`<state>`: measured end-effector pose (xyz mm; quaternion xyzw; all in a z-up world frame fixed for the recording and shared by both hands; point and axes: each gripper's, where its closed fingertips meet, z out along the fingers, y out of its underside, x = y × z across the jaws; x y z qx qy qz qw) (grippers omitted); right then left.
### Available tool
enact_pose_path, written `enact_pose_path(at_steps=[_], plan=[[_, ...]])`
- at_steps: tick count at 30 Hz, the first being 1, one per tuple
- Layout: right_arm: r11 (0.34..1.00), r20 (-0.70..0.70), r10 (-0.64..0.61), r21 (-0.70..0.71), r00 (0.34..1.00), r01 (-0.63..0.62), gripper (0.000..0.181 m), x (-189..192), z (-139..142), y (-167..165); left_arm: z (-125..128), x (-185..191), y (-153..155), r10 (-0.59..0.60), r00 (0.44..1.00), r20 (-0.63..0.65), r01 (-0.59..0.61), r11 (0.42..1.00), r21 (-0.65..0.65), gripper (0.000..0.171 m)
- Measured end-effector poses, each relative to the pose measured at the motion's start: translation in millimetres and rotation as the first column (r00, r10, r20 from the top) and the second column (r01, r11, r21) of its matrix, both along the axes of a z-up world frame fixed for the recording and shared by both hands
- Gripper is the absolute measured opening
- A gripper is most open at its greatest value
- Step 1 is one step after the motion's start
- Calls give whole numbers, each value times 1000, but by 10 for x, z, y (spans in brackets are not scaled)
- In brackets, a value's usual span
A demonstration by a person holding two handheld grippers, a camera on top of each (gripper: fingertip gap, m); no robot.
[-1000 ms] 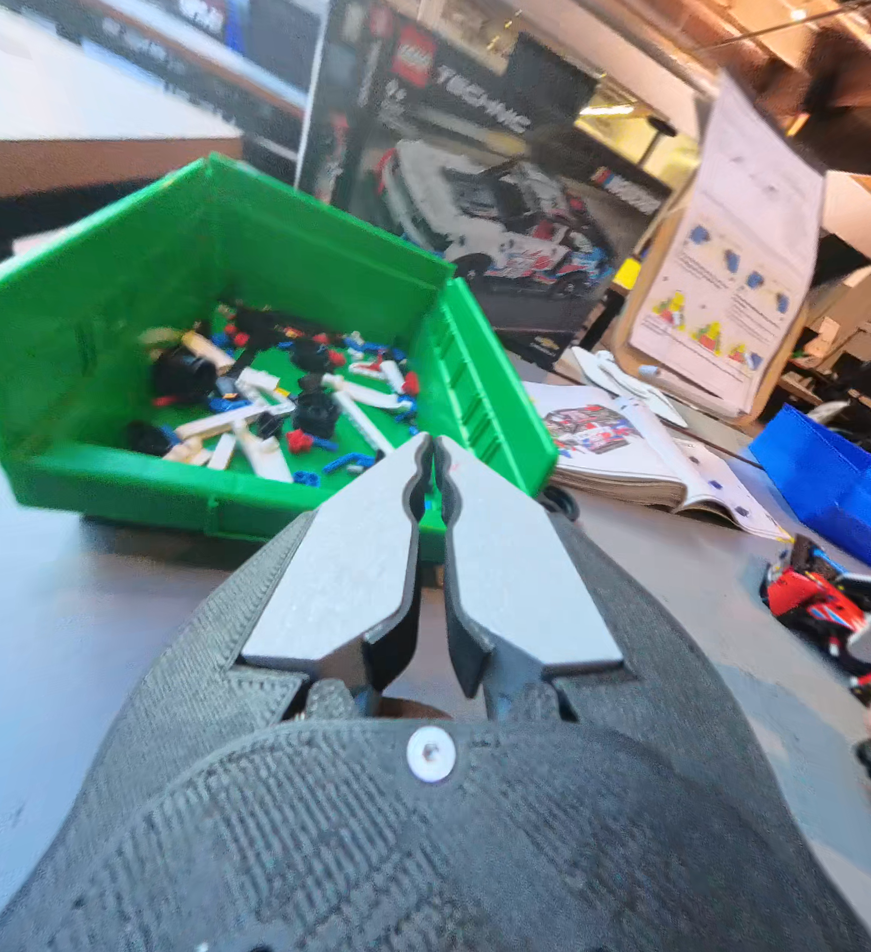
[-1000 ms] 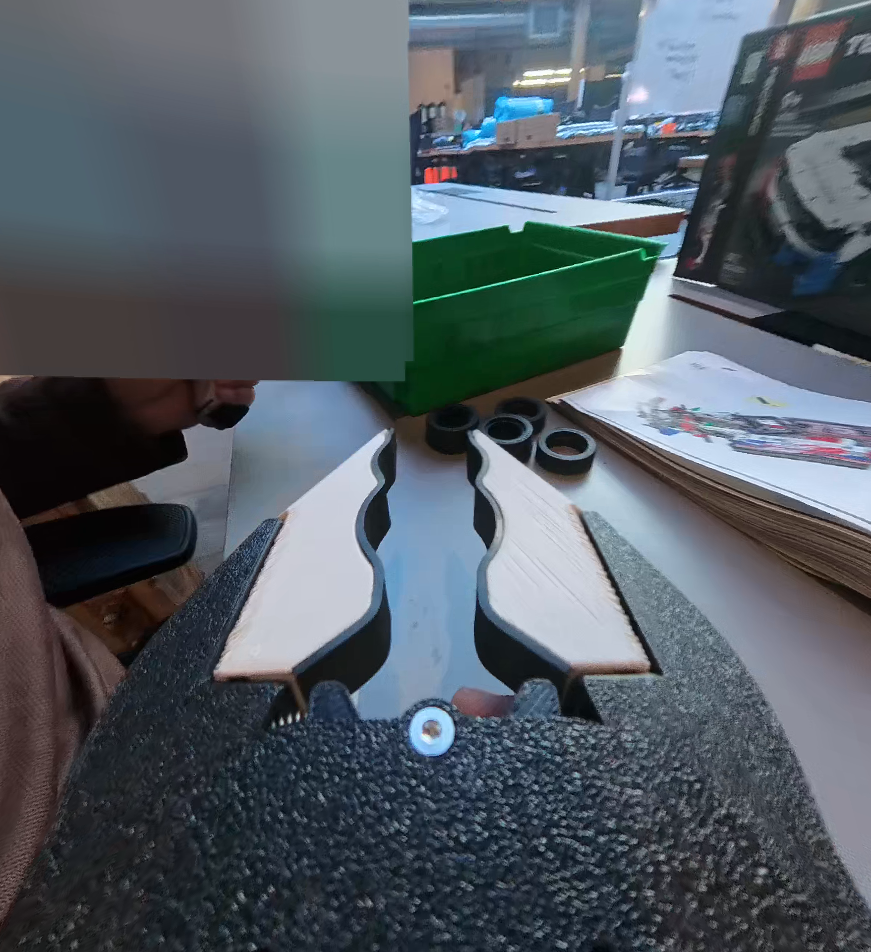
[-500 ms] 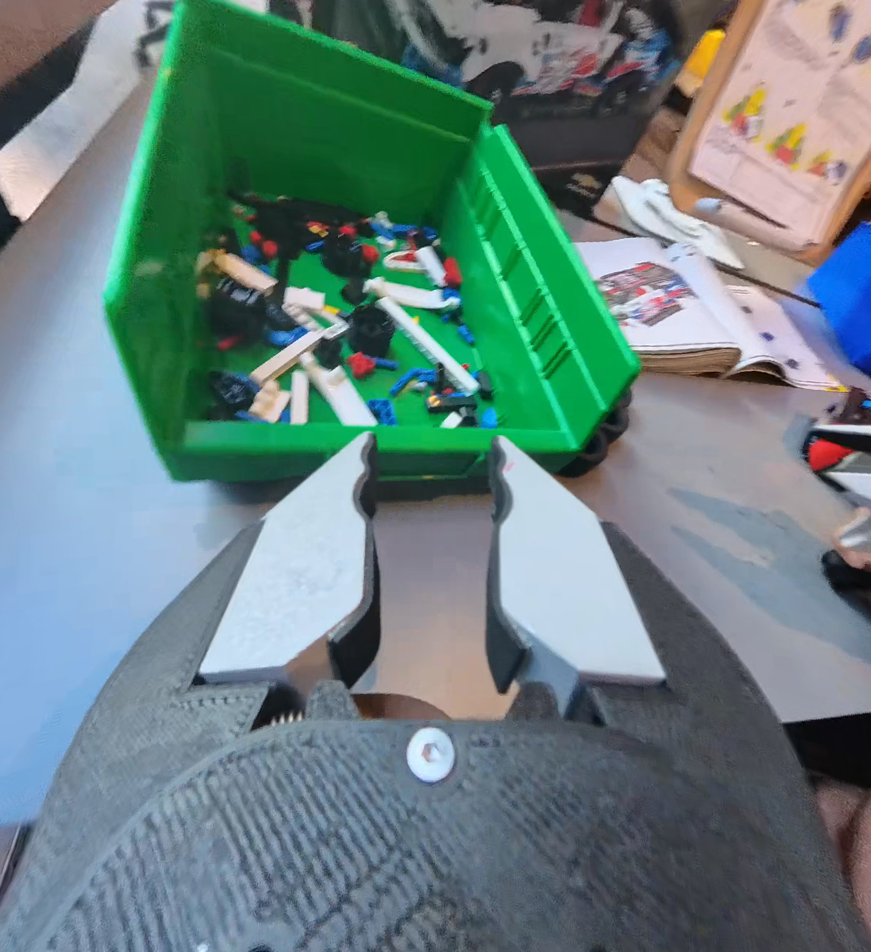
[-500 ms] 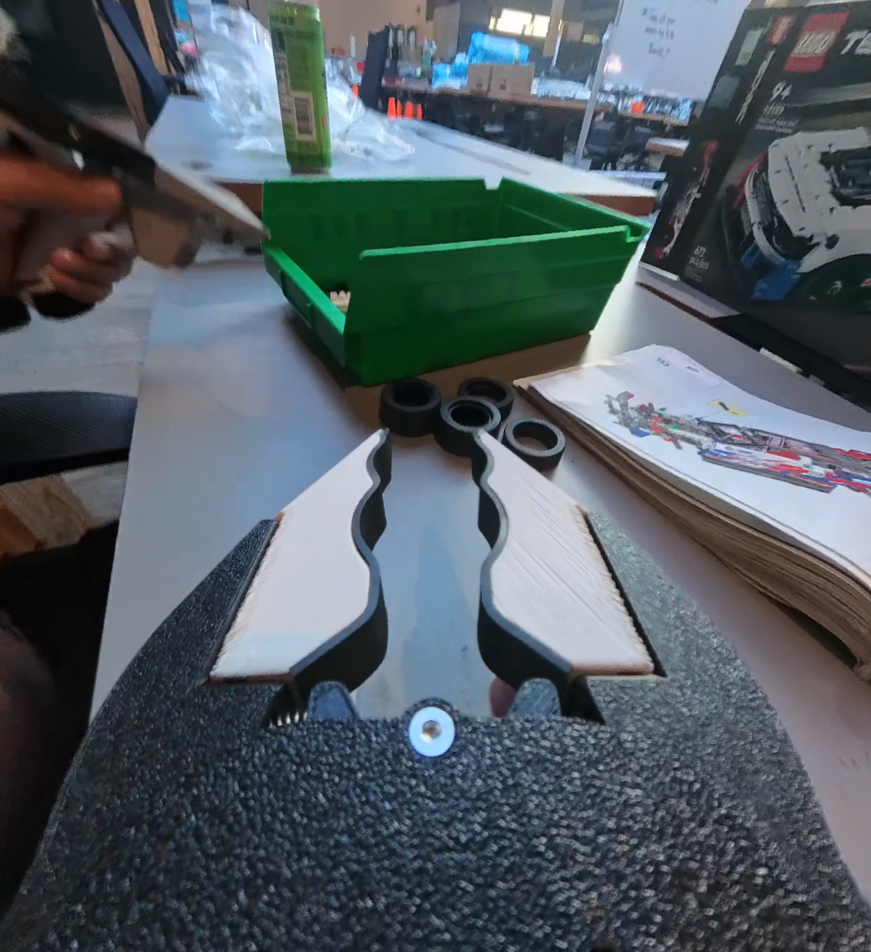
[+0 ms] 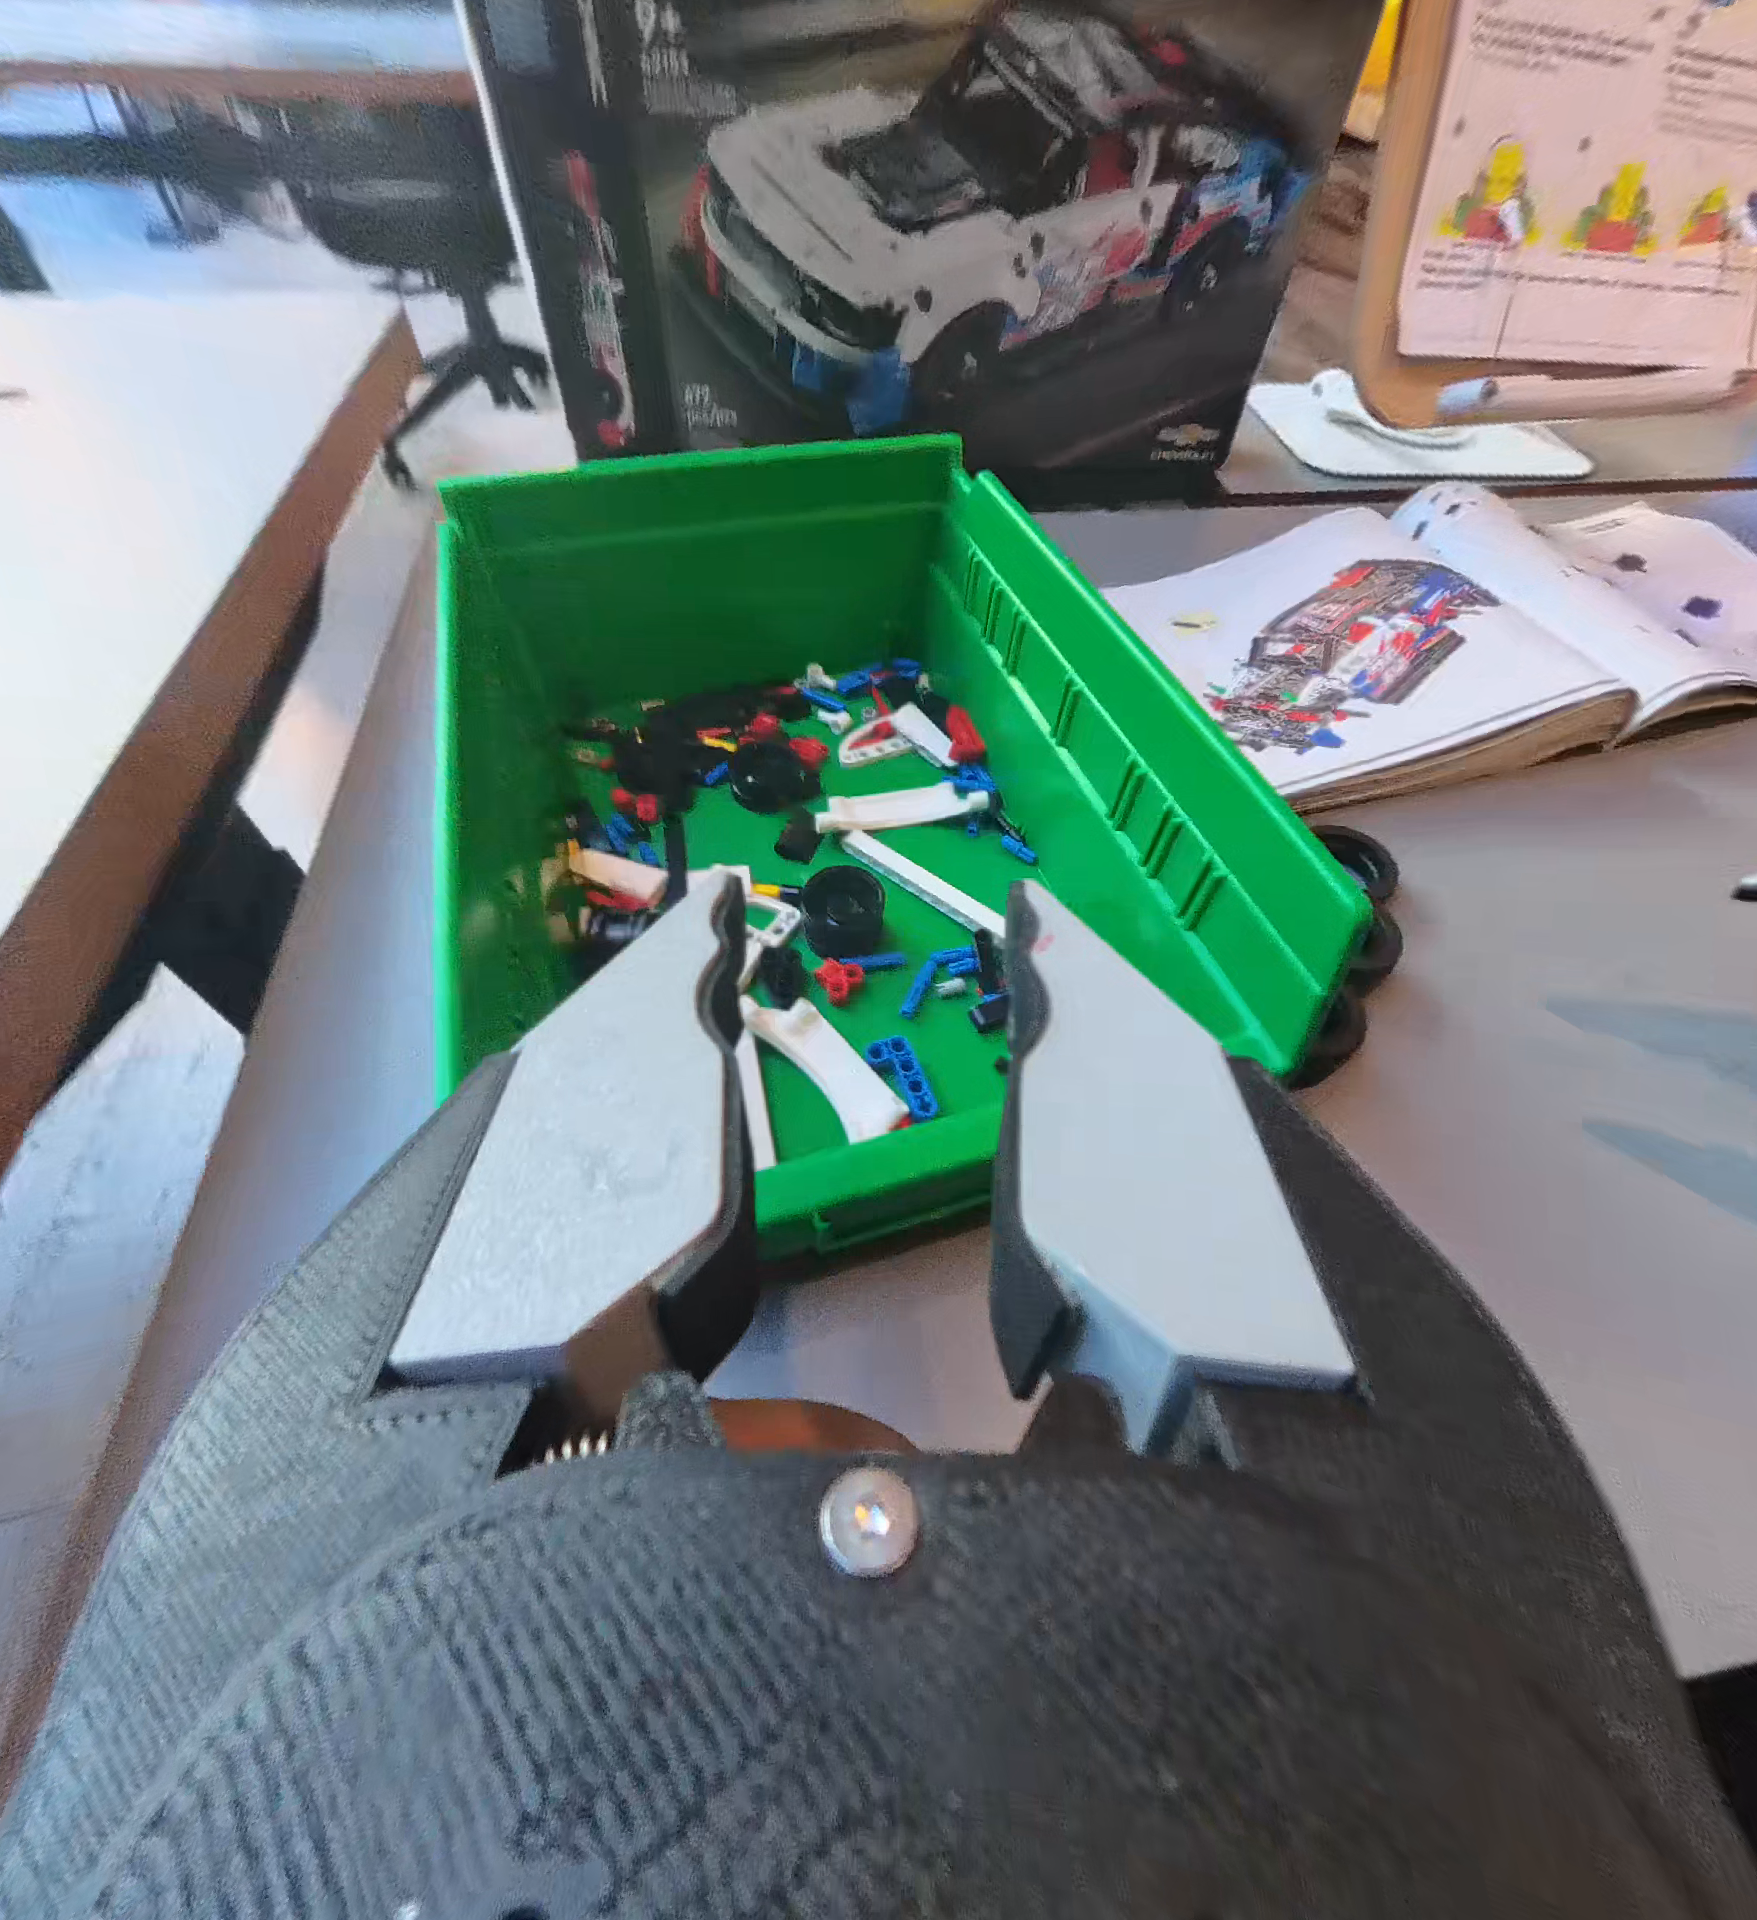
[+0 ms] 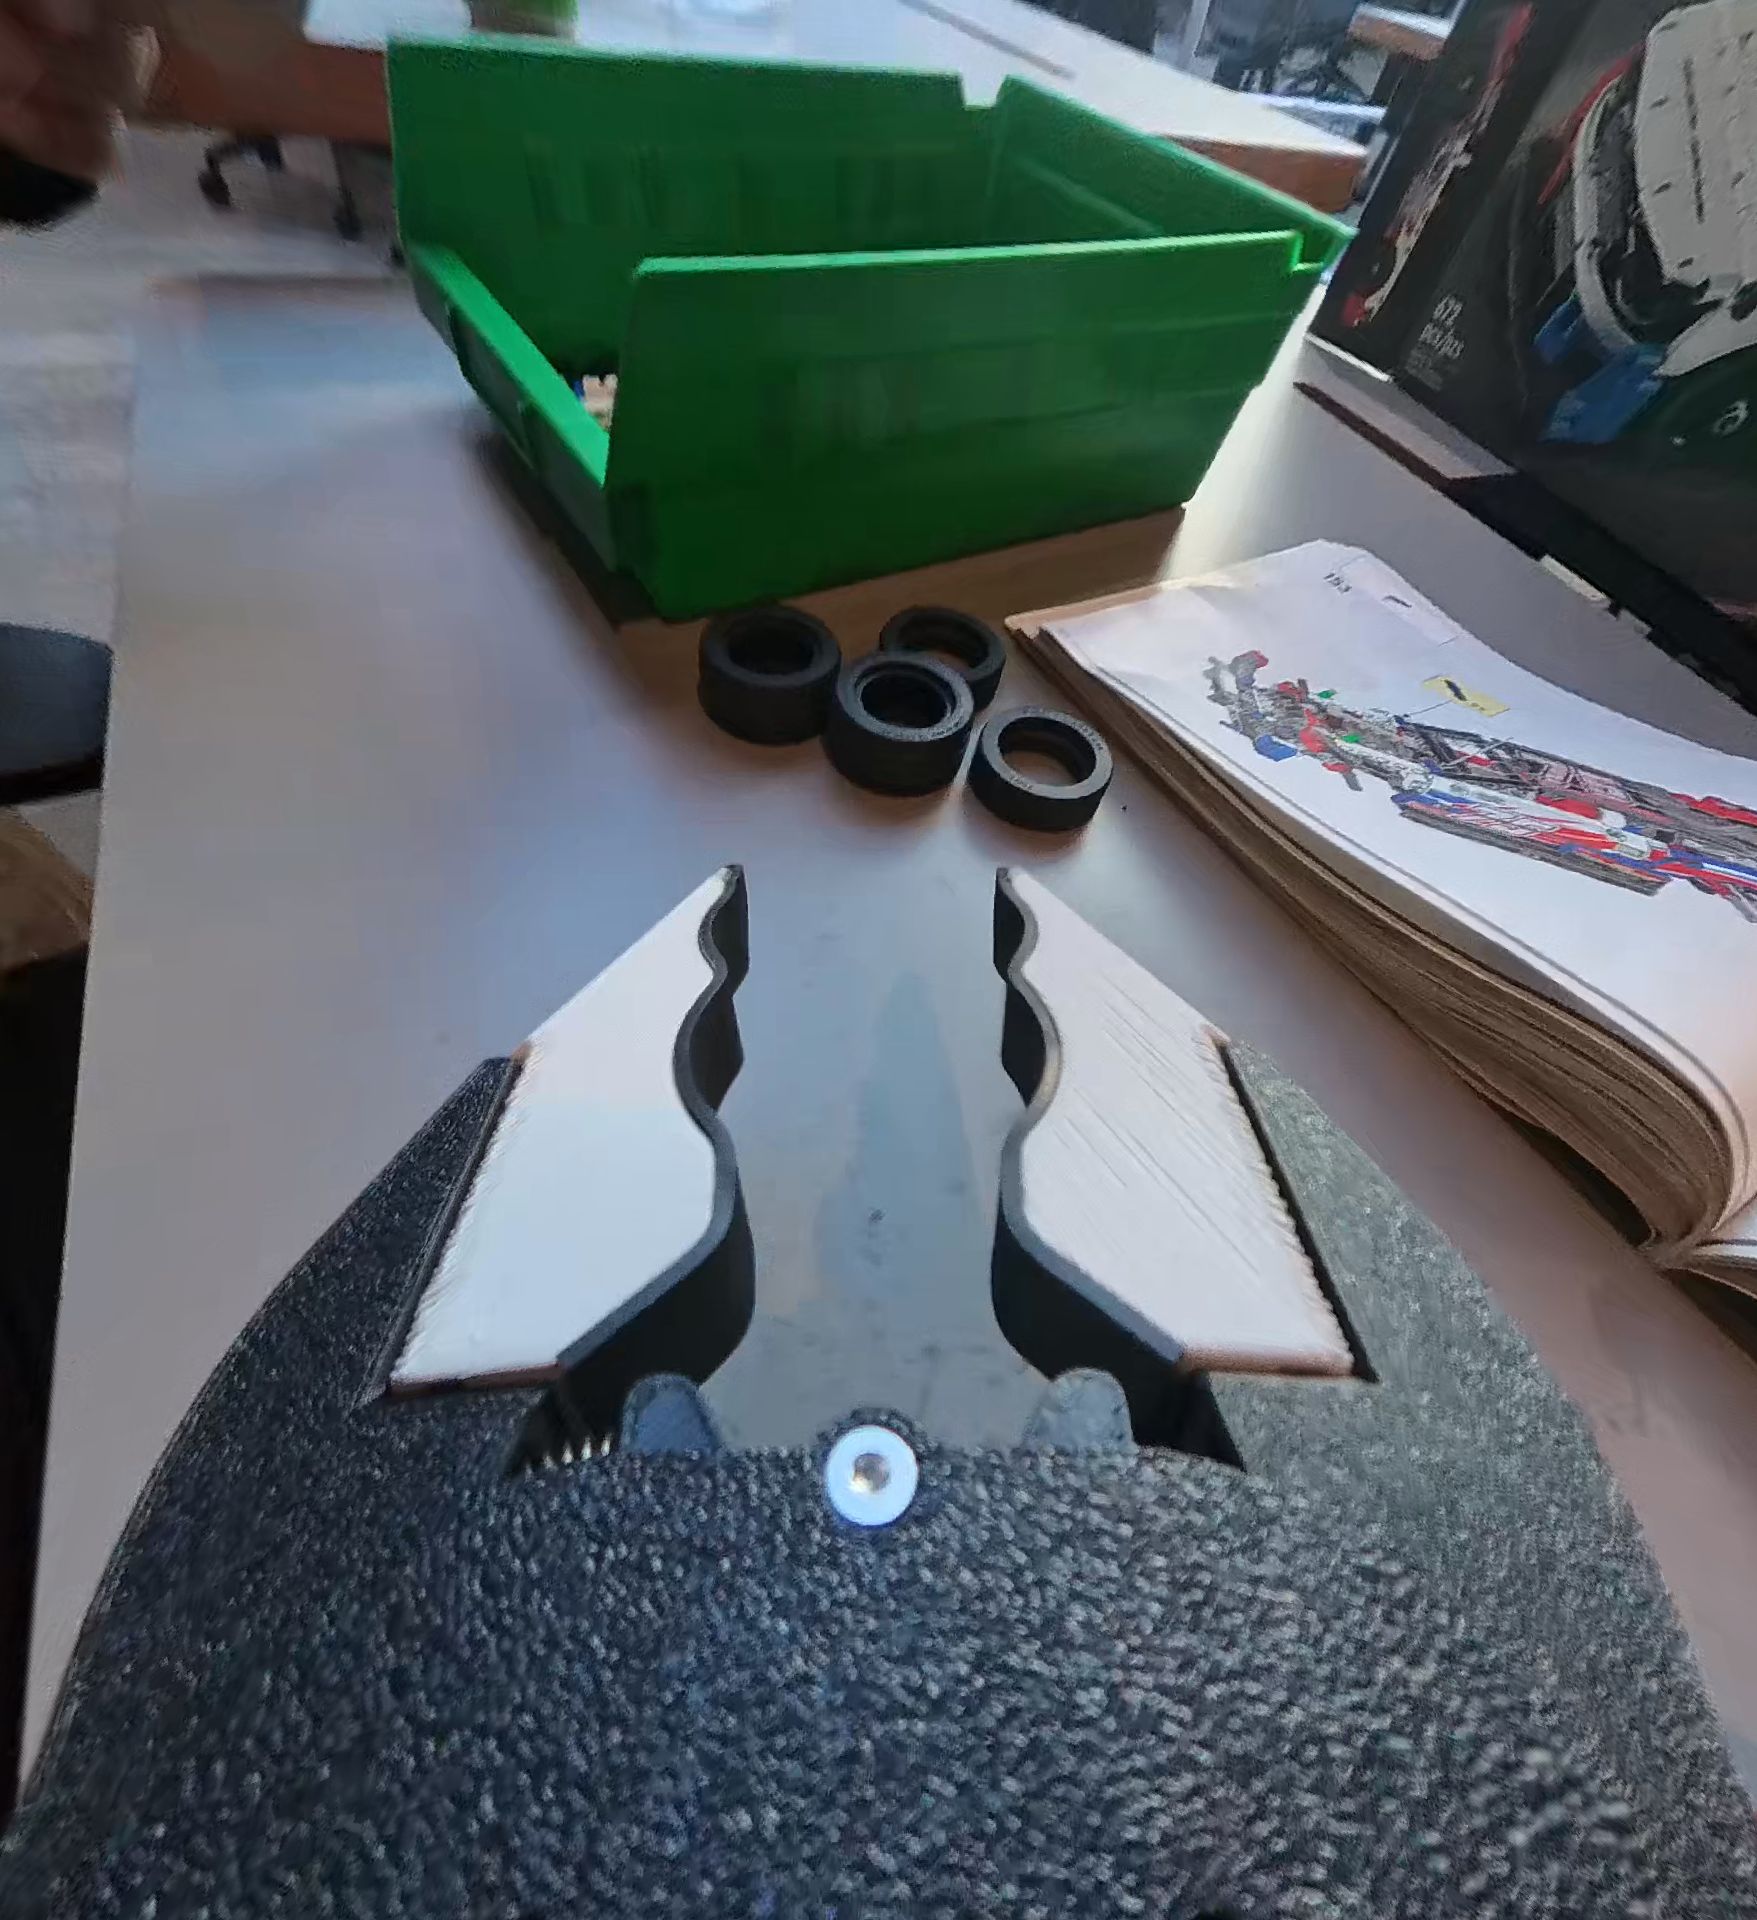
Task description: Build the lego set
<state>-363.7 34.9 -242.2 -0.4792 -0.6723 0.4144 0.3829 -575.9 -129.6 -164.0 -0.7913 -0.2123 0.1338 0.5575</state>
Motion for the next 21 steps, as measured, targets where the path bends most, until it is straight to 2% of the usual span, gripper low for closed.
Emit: enact_pose_path(at_steps=[3, 5, 6, 7, 8, 10, 12, 15, 17, 21], plan=[[999, 27, 1, 53, 1000, -3, 45, -19, -64, -28, 53, -38, -59, 0, 1000, -22, 1, 999, 48, 46], [998, 33, 3, 65, 999, -6, 41, -27, -77, -34, 63, 89, 69, -131, 991, -15, 132, 989, 64, 41], [998, 34, 4, 64, 999, -7, 40, -36, -78, -32, 25, 149, 153, -216, 976, -12, 216, 976, 25, 35], [998, 34, 6, 59, 999, -8, 39, -48, -78, -27, -45, 212, 244, -316, 949, -9, 315, 948, -41, 35], [999, 35, 10, 52, 999, -12, 39, -61, -76, -22, -144, 291, 327, -428, 904, 7, 425, 896, -126, 36], [999, 41, 20, 40, 999, -22, 39, -89, -79, -16, -403, 412, 424, -604, 792, 86, 594, 732, -334, 36], [999, 43, 21, 36, 999, -22, 38, -111, -81, -2, -591, 321, 543, -652, 752, 100, 597, 609, -522, 35], [999, 61, 16, 39, 998, -19, 29, -130, -109, 9, -745, 179, 716, -672, 737, 75, 535, 511, -672, 35], [998, 84, 16, 53, 996, -21, 29, -138, -149, 2, -801, 121, 803, -669, 742, 35, 488, 504, -712, 35], [998, 126, 21, 58, 992, -28, 28, -150, -215, -7, -845, 132, 940, -649, 761, 0, 471, 553, -687, 30]])
